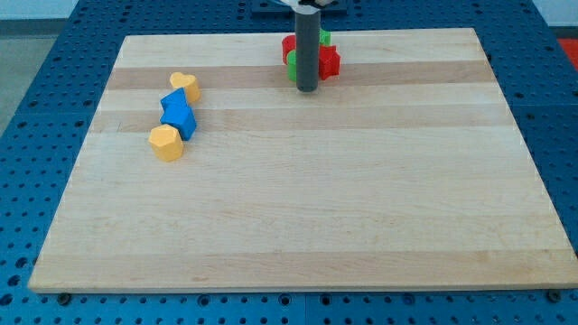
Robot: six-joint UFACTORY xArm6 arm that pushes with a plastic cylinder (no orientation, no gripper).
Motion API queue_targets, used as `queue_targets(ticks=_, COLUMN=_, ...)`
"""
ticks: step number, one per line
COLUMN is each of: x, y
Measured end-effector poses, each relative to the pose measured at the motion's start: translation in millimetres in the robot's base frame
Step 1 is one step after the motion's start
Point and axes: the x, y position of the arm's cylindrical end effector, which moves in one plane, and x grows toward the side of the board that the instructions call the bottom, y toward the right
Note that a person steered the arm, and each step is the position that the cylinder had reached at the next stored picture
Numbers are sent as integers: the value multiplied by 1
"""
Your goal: Push the yellow heart slightly towards the right of the board
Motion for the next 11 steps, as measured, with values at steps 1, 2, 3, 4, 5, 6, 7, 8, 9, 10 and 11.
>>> queue_targets(ticks=1, x=1, y=-22)
queue_targets(ticks=2, x=1, y=-55)
queue_targets(ticks=3, x=-5, y=-81)
queue_targets(ticks=4, x=-18, y=-109)
queue_targets(ticks=5, x=-31, y=-141)
queue_targets(ticks=6, x=-39, y=-174)
queue_targets(ticks=7, x=-40, y=-209)
queue_targets(ticks=8, x=-40, y=-226)
queue_targets(ticks=9, x=-37, y=-226)
queue_targets(ticks=10, x=-20, y=-226)
queue_targets(ticks=11, x=-13, y=-220)
